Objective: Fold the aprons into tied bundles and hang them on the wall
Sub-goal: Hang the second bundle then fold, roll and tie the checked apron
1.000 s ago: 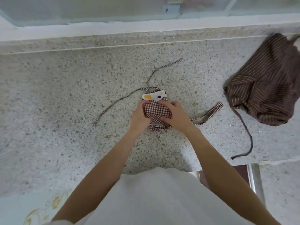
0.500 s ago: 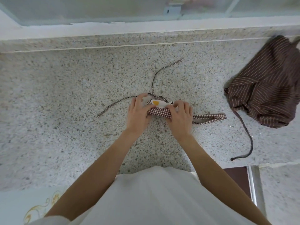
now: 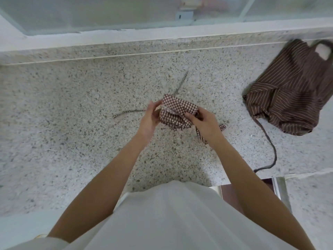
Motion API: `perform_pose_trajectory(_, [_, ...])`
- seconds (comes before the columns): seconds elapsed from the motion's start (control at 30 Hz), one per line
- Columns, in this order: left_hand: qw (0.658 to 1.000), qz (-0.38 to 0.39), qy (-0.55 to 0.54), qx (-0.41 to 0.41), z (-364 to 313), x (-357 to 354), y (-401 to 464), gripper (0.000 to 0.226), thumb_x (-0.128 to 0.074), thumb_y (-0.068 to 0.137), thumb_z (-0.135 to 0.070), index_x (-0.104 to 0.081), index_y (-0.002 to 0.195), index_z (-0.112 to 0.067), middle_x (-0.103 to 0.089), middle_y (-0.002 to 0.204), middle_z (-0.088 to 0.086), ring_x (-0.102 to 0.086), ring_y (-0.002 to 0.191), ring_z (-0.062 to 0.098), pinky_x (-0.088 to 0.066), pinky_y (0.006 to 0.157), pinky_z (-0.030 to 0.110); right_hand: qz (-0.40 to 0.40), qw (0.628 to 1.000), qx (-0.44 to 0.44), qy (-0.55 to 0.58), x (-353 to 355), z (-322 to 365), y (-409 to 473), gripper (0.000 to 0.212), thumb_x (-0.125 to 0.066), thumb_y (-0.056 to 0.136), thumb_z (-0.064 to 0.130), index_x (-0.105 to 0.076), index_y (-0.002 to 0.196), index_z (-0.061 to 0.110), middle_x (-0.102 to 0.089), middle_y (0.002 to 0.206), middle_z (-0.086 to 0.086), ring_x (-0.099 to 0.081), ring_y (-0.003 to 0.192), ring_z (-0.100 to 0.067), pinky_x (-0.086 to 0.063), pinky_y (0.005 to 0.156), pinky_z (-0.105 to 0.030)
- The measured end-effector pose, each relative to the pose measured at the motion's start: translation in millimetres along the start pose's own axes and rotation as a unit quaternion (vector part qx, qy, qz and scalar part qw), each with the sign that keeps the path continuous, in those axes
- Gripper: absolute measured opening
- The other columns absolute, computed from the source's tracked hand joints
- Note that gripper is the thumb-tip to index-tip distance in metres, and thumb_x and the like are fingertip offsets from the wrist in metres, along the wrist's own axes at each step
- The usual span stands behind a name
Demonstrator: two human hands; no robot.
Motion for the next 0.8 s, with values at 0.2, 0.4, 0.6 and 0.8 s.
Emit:
perform_pose_trajectory(0.2, [0.984, 0.157, 0.056, 0.066, 15, -21, -31, 0.037, -0.030, 0.100, -0.027, -0.048, 0.130, -0.015, -0.064, 0.116, 0.017, -0.060, 0.107, 0.036, -0.042, 0.100, 0.041, -0.085, 0.967, -0.086, 0.224, 26, -6, -17, 0.025, -0.059, 0.091, 0.021, -0.064, 0.104, 0.000, -0.068, 0.097, -0.013, -0.063, 0.086, -0.024, -0.054, 0.081, -0.034])
perform_pose_trajectory(0.4, [0.975, 0.083, 0.205, -0.036, 13, -10, -56, 0.018, -0.059, 0.089, -0.008, -0.069, 0.103, -0.016, -0.070, 0.098, 0.003, -0.069, 0.075, 0.013, -0.052, 0.077, 0.021, -0.191, 0.968, -0.044, 0.157, 46, -22, -40, 0.023, -0.063, 0.089, 0.024, -0.062, 0.092, 0.002, -0.068, 0.085, -0.010, -0.065, 0.077, -0.025, -0.054, 0.071, -0.037])
perform_pose_trajectory(0.6, [0.830, 0.004, 0.509, -0.227, -2, 23, -73, 0.019, -0.060, 0.090, -0.030, -0.072, 0.103, -0.024, -0.071, 0.095, -0.008, -0.063, 0.083, 0.004, -0.050, 0.075, 0.020, -0.306, 0.932, 0.087, -0.175, 53, -14, -66, 0.025, -0.057, 0.093, 0.029, -0.059, 0.099, 0.004, -0.053, 0.066, 0.002, -0.045, 0.052, -0.013, -0.028, 0.049, -0.025])
perform_pose_trajectory(0.8, [0.683, 0.049, 0.606, -0.405, -39, 5, -83, 0.014, -0.065, 0.086, -0.028, -0.074, 0.096, -0.022, -0.071, 0.080, -0.006, -0.062, 0.067, 0.011, -0.048, 0.073, 0.029, -0.074, 0.840, 0.340, -0.416, 9, 9, -76, 0.017, -0.066, 0.084, 0.021, -0.066, 0.100, 0.017, -0.072, 0.088, -0.002, -0.067, 0.078, -0.025, -0.042, 0.087, -0.038])
Point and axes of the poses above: each hand's wrist, its own y-axis towards the middle knuckle, its own x-axis out of the back of the hand, z = x × y, the point moved 5 cm from there along y, towards the middle knuckle
